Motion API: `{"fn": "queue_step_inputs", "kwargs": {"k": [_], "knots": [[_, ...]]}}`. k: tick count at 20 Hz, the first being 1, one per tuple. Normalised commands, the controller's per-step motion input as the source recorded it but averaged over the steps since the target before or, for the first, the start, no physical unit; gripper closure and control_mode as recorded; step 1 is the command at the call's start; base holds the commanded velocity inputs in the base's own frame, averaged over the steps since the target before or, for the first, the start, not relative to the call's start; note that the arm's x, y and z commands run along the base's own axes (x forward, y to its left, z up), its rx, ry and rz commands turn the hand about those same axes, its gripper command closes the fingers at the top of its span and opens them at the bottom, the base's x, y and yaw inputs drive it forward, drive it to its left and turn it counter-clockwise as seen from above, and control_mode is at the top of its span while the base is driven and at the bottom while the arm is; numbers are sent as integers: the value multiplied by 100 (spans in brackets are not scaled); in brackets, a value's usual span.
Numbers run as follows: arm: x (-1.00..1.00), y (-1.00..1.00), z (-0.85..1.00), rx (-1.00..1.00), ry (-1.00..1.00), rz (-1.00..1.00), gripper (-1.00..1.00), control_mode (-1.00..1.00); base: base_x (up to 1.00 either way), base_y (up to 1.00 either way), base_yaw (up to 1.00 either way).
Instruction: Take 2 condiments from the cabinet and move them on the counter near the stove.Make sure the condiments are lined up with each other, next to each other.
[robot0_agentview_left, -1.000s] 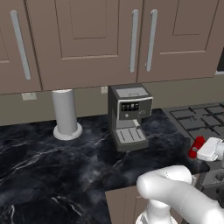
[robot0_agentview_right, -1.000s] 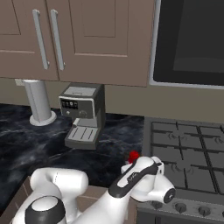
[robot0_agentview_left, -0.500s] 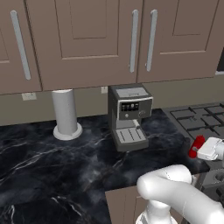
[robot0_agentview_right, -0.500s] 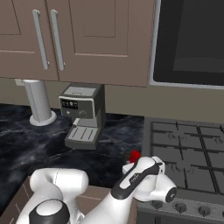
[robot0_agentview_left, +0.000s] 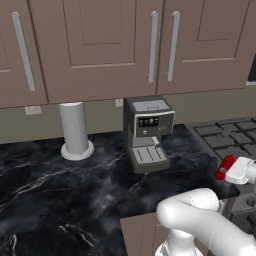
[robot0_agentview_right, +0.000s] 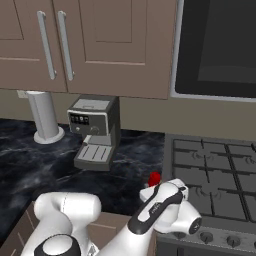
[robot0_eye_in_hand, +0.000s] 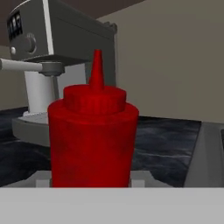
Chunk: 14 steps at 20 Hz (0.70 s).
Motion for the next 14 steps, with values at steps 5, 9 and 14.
{"fn": "queue_step_inputs", "kwargs": {"k": [5, 9, 14], "knots": [[0, 3, -15, 0, -3, 0, -100, -100, 0, 0, 0], [0, 0, -10, 0, -2, 0, -100, -100, 0, 0, 0], [-1, 0, -4, 0, -1, 0, -100, -100, 0, 0, 0]]}}
